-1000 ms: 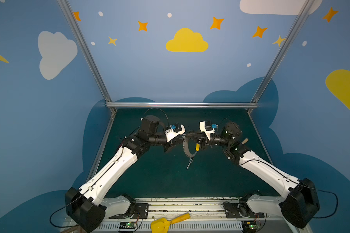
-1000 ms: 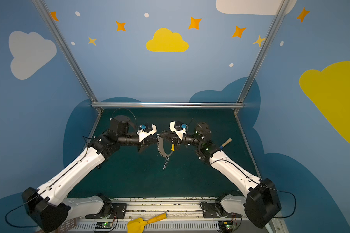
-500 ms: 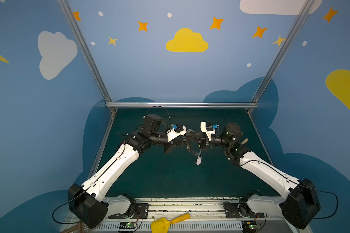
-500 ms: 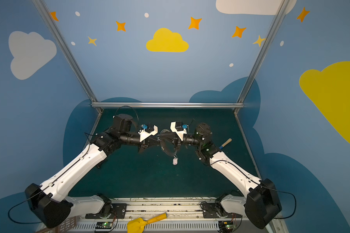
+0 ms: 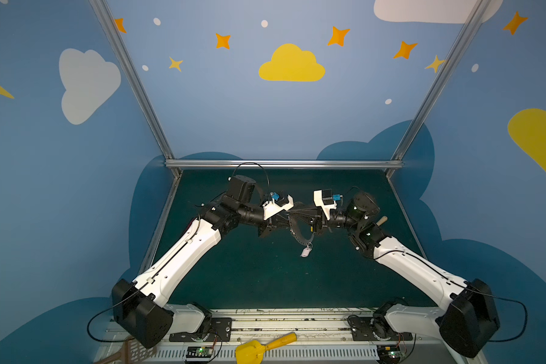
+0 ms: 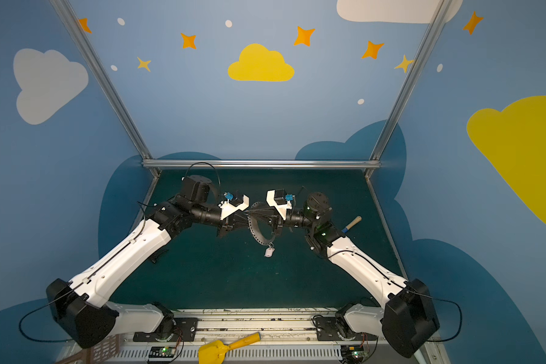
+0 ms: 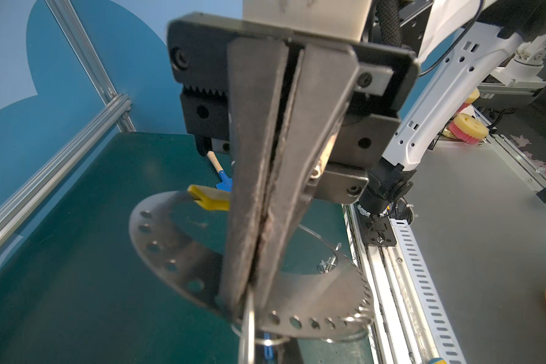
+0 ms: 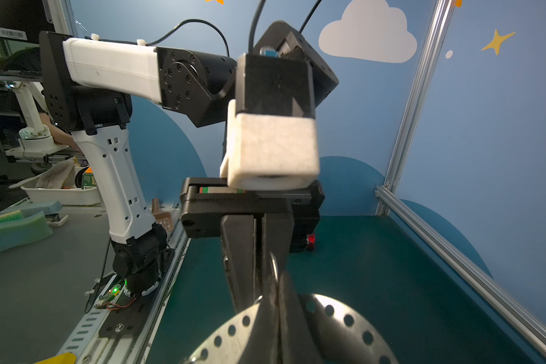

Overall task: Attach keys to a key ring
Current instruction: Insert the key into the keyring.

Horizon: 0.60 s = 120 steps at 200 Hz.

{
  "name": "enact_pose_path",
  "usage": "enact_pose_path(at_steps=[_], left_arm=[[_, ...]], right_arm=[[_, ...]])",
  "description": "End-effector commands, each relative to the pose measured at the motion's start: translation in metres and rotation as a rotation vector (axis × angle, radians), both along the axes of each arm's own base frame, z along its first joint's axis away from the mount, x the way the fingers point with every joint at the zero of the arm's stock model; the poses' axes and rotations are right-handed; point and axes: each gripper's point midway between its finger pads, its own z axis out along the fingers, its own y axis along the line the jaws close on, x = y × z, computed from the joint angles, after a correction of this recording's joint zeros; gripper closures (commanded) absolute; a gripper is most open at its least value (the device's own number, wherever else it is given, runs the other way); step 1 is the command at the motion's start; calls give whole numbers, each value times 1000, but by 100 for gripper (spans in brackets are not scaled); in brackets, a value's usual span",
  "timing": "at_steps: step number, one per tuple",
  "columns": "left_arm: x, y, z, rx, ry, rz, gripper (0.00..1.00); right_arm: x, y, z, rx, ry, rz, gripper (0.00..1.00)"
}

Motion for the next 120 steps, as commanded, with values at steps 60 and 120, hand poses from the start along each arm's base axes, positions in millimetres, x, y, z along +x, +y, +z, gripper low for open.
enact_pose_path(at_steps=[60,120], left_arm=[[3,19,4,110,-90,75,96],[9,20,4,159,-107,76,97]], right_arm=[[10,-21,-8,-60,-26,-81,100],[10,-24,-17,-103,-20,-90,100]])
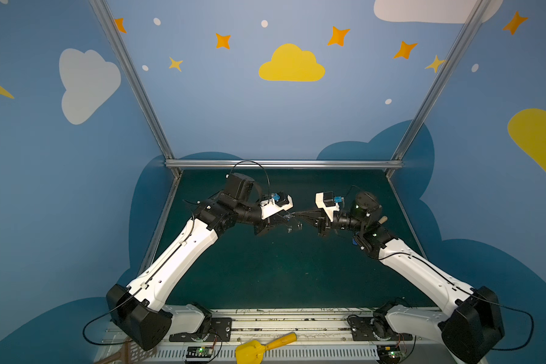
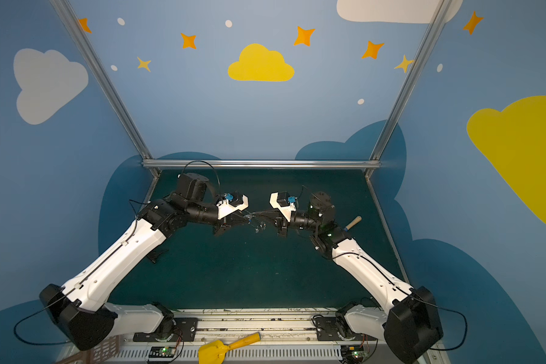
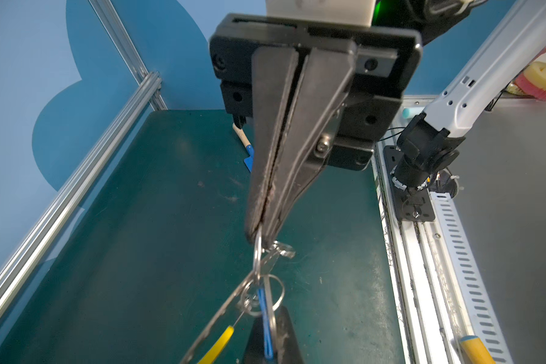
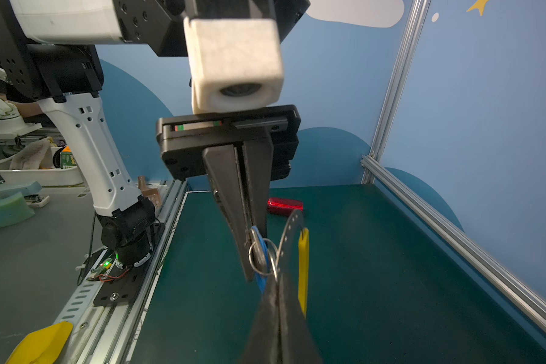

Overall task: Attach keys to a key ring
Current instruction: Insert the key into the keyring.

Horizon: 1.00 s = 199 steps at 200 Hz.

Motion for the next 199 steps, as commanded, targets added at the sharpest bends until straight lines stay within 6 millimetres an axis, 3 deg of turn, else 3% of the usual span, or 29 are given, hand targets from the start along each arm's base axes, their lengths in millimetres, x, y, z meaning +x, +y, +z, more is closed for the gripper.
enact_pose_path(at_steps=[1,77,137,199], left_arm=[[-3,3,2,32,-10,-14,97],[4,14,-11,149,-30,9,97],[7,13,-9,182,-65,5,96],[23,13,-30,330,-95,22,97]], right_arm=[[-1,-7,8,-5,-29,-22,100],[2,-13,5,-30,-31,-46,100],[5,-10,-9,-87,-53,-34,100],[20,-5,-36,-154,-1,-51,100]])
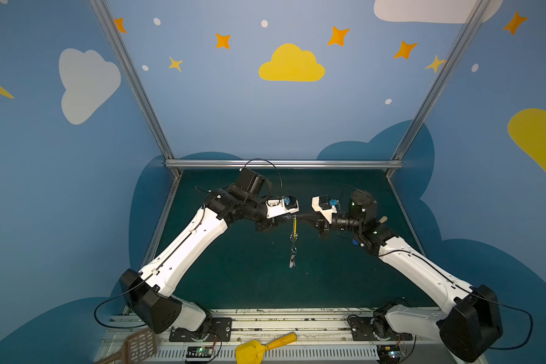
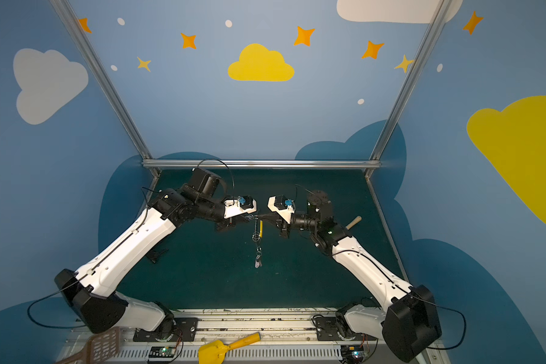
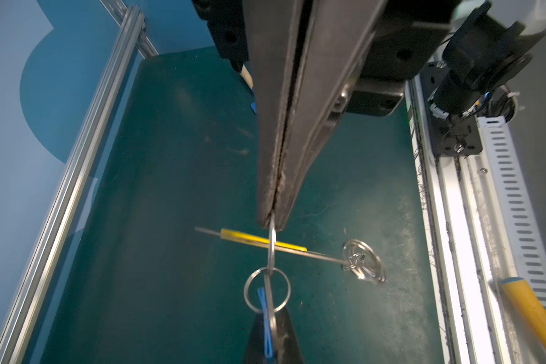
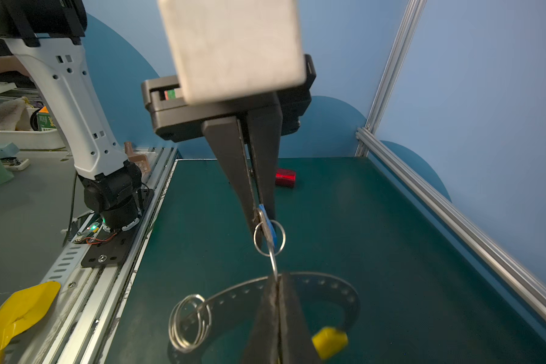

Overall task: Attach keys to a key ring
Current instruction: Insert the key into the keyring.

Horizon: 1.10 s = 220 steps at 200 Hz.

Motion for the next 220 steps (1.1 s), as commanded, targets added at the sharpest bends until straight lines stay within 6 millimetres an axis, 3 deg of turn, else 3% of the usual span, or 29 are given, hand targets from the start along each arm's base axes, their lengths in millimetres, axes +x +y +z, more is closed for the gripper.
enact_pose_path(at_steps=[1,60,120,145,155,184,220], left_arm=[[5,9,-4,69,-24,19,97],[10,-3,-26,180,-16,-3,97],[18,-6,-24,210,-30,8,97],[19,-8,-31,230,-9,5,97],[20,-9,-37,246,0,4,97],[25,-12,-53,278,35,19,96],[33,-32,-66,267,86,32,97]], right_arm=[[10,-1,-4,-36,14,-38,100],[20,6,-22,-70,70,-35,100],[28,-1,-45,-150,118,-86,100],[30,-3,-51,-162,138,-101,100],[35,-7,-54,-169,154,-135,89],[52,-29,-68,-213,252,-328,70],[66,-76,-85,-271,249,-557,62]])
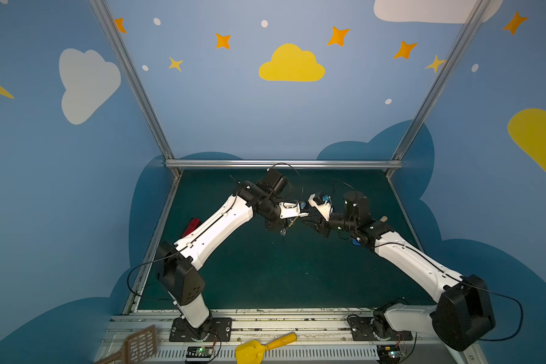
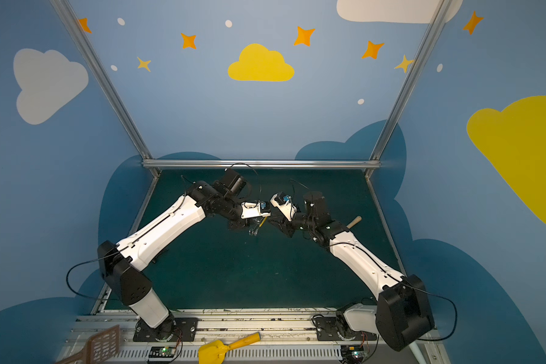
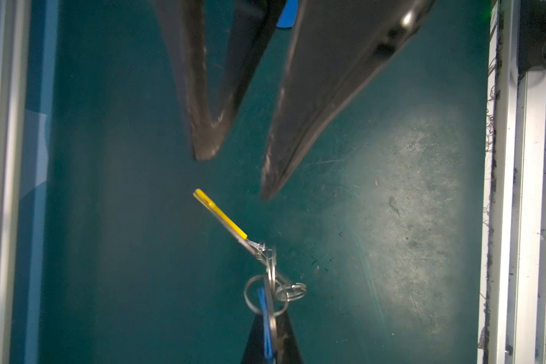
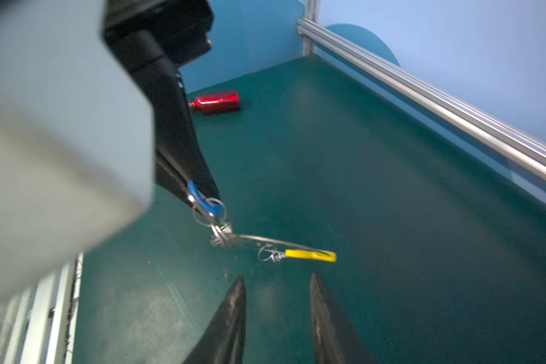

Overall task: Attach keys to a key ring
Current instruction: Insert the key into the keyring, then place the keyring at the center of the table.

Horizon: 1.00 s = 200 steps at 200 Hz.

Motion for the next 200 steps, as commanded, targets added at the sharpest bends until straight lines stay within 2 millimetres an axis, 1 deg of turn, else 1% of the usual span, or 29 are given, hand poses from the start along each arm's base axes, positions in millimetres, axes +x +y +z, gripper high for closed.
enact_pose_path(at_steps=[1,18,35,50,57,67,76,82,95,108,121,139,172,175,200], left_arm=[[3,-15,1,-20,28,14,97],[3,-32,-5,-22,55,13,96],[0,-54,-9,-44,84,17,97],[2,-76,-4,-108,104,44,97],[3,-87,-2,-146,119,56,97],[9,-99,1,-195,133,88,97],[16,-105,-1,-217,145,122,96],[19,-107,-6,-212,145,130,96],[28,-102,-22,-175,149,157,96],[32,-94,-39,-145,180,169,96],[40,-83,-54,-142,205,192,96],[52,-68,-74,-148,234,221,96],[63,-32,-111,-79,286,237,97],[63,-29,-114,-75,292,239,96],[70,1,-138,-33,331,287,96]], right_arm=[[12,-38,-11,-71,14,-199,61],[17,-67,-14,-109,-8,-318,61],[20,-98,-11,-156,-59,-430,60],[21,-121,-6,-175,-83,-504,59],[21,-130,-4,-178,-92,-527,59],[22,-139,-1,-174,-92,-544,59],[23,-144,1,-168,-89,-549,59],[25,-147,1,-164,-81,-554,59],[27,-147,0,-162,-65,-535,59],[30,-145,-6,-166,-42,-519,60],[35,-141,-12,-168,-16,-501,64],[41,-138,-20,-176,6,-493,63],[54,-132,-37,-186,55,-473,64],[54,-131,-38,-204,37,-453,64],[63,-128,-44,-206,51,-439,64]])
